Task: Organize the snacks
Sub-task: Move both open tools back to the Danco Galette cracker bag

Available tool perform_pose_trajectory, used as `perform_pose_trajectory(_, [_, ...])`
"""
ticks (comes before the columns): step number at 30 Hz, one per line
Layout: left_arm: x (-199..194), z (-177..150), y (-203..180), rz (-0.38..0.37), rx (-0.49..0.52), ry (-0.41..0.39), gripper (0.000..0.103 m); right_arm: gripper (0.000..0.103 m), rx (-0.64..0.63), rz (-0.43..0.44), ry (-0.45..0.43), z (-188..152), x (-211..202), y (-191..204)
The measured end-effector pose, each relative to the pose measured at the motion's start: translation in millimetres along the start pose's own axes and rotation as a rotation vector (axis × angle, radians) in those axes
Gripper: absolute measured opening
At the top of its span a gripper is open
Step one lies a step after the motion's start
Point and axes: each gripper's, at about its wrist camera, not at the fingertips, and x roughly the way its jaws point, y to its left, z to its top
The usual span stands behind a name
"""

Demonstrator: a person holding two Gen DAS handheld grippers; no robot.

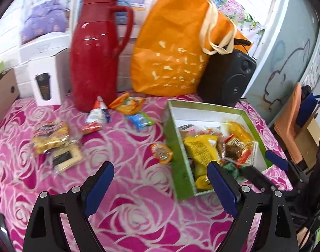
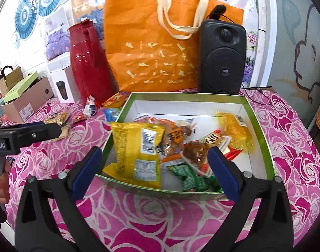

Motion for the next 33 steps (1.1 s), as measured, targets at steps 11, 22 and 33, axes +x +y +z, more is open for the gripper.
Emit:
perform_pose_trajectory(11, [-27, -28, 102, 0.147, -0.131, -0.003, 0.092, 0.102, -0.133, 0.210, 0.047, 2, 22, 90])
perform_pose_trajectory(22, [-19, 1, 176, 0.153, -0.195, -0.016, 0.092, 0.102, -0.214, 0.406, 0.187, 6, 96, 176])
perform_pose_trajectory(33, [38, 24, 233, 0.065, -0.321, 0.061, 0.091, 0.102, -0.171, 0.411, 0.237, 19, 156, 196])
